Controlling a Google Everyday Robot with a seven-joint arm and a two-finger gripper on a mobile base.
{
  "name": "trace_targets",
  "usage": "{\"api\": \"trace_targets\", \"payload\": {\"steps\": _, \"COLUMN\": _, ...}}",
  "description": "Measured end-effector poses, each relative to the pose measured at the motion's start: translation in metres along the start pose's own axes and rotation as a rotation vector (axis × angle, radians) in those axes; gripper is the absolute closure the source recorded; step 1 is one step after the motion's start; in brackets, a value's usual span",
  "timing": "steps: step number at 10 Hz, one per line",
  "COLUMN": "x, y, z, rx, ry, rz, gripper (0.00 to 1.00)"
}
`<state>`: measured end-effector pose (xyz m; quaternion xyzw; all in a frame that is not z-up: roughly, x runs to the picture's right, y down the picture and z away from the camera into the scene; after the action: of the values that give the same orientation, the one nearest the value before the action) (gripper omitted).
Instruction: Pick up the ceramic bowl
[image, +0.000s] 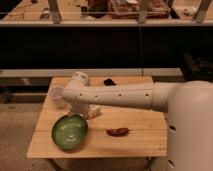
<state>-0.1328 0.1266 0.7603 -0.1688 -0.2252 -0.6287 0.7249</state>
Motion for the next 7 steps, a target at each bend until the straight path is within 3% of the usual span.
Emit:
{"api": "trace_targets", "payload": {"steps": 2, "x": 0.0, "y": 0.0, "z": -0.001, "rx": -0.01, "ry": 0.005, "rz": -0.021, "gripper": 0.35}}
{"api": "trace_targets", "payload": {"steps": 4, "x": 0.009, "y": 0.005, "z": 0.011, "rx": -0.023, "ry": 0.011, "rz": -0.153, "gripper": 0.35}}
{"api": "trace_targets", "payload": {"steps": 6, "x": 0.012, "y": 0.019, "z": 0.034, "rx": -0.002, "ry": 0.015, "rz": -0.284, "gripper": 0.35}}
{"api": "trace_targets", "payload": {"steps": 7, "x": 0.013, "y": 0.024, "z": 0.047, "rx": 0.029, "ry": 0.014, "rz": -0.385, "gripper": 0.35}}
